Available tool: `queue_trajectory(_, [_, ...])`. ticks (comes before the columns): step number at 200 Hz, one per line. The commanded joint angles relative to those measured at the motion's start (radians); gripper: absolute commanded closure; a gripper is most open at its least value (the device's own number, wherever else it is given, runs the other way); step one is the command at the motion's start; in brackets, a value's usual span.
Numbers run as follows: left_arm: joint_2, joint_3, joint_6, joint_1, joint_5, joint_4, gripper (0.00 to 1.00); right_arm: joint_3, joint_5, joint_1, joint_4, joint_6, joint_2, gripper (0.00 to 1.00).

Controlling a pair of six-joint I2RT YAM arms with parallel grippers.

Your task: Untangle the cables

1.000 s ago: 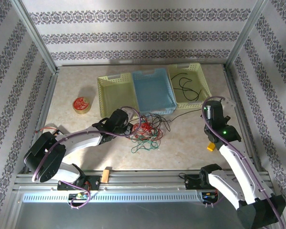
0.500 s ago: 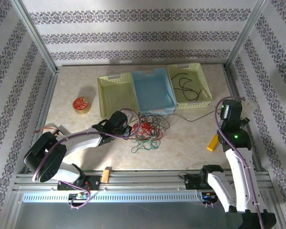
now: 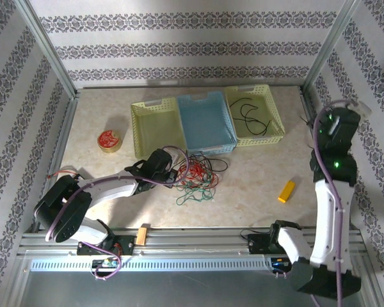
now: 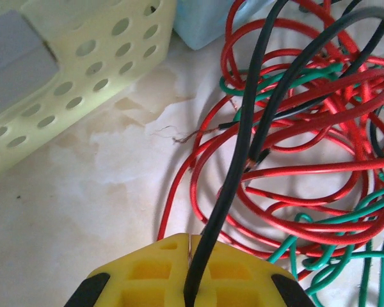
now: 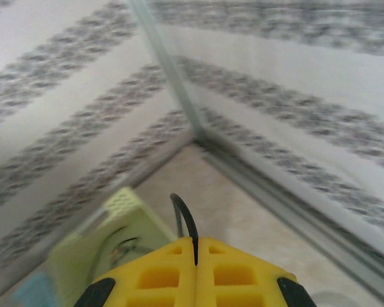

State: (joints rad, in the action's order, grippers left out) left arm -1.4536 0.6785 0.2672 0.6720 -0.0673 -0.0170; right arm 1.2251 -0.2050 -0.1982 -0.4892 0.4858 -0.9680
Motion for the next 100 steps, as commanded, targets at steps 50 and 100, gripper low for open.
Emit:
queue_trajectory(50, [0.092,-0.051,0.030,-0.012,-0.024,0.105,1.00,0.331,0.162,0.148,0.113,-0.081,-0.348,1.00])
queue_trajectory(100, [0.139,-0.076,0.039,-0.012,-0.002,0.101,1.00,0.390,0.125,0.198,0.145,-0.076,-0.593,1.00])
